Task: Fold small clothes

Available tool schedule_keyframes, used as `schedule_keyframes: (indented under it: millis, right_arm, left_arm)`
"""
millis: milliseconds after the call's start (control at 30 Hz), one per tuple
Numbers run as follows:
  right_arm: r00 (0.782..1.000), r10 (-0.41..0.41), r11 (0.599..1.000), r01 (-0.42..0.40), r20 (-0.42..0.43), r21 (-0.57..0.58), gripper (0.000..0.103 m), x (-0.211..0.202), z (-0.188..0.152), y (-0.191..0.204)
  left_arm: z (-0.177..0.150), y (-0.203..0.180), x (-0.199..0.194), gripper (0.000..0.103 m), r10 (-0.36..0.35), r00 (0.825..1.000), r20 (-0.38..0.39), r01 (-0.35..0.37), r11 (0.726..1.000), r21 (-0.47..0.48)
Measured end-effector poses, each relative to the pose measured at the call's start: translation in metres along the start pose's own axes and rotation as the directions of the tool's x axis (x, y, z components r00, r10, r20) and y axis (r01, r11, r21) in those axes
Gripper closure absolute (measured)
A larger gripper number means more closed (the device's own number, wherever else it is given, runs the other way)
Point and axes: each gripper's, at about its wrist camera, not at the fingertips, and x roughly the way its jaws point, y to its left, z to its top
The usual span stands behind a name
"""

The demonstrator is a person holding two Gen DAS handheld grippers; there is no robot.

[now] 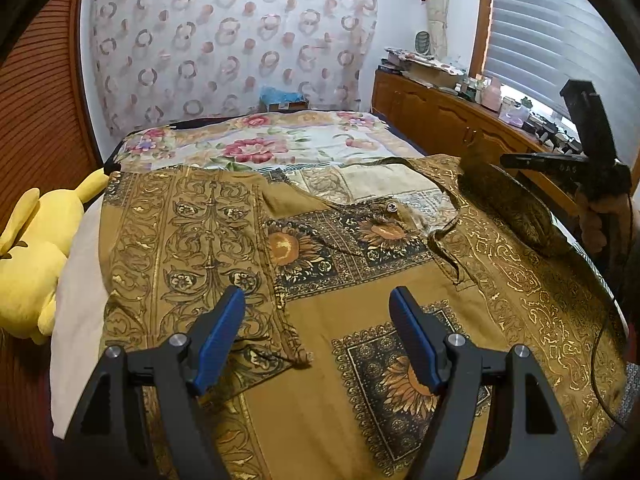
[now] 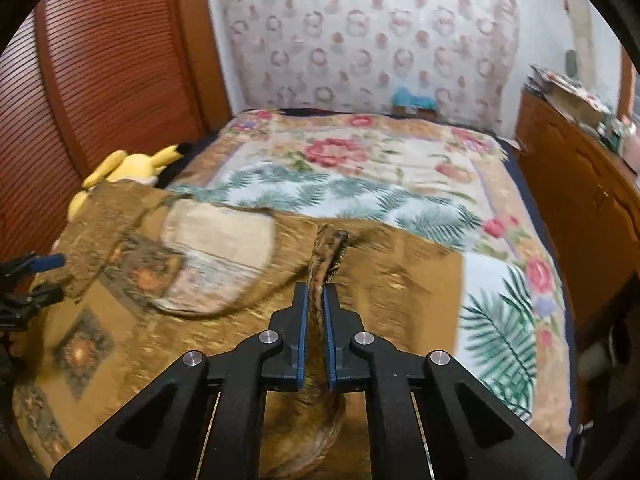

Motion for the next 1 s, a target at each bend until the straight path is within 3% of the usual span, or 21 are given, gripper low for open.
schedule_keyframes:
  millis: [67,167,233,333,467,667,1000]
  right_arm:
    - [1.000,0.022,1.000,-0.022,0.002,-0.002,0.097,-0.001,0.003,0.007]
    - [1.000,0.022,1.000,-0.022,0.014,-0.017,0.078,-0.007,0.006,0.014]
    - [1.000,0.008,1.000,-0.007,0.023,-0.028,0.076,-0.011,0.004,0.013]
    - [0.998,-0.061,0.998,0.061,0.003,-0.021,0.061,-0.006,0.000,-0.001]
    - [0.989,-0.138,0.990,0.137,-0.051,-0.019,0.060,0.009,-0.011,-0.023]
    - [0.975,-0.167,0.986,0.169,-0.146,0.005,0.060,0.035,-0.032,-0.053]
    - [0.982,-0.153,0.988,0.155,-0.113,0.008,0.057,0.040,-0.042,-0.057]
  left_arm:
    - [0.000,0.001,-0.001,0.028,0.001,1.000,0.001,-0.001,1.000,-0.001]
    - [0.000,0.002,-0.002,0.028,0.005,1.000,0.005,-0.005,1.000,-0.002]
    - [0.001,0.004,-0.004,0.028,0.011,1.000,0.011,-0.011,1.000,-0.002]
    - [0.004,0.011,-0.006,0.028,0.023,1.000,0.018,-0.023,1.000,-0.006]
    - [0.010,0.026,-0.006,0.028,0.052,0.998,0.028,-0.052,0.998,-0.023]
    - [0.021,0.060,0.000,0.028,0.127,0.991,0.033,-0.125,0.991,-0.051]
    - [0.043,0.119,0.012,0.028,0.190,0.982,0.014,-0.187,0.977,-0.102]
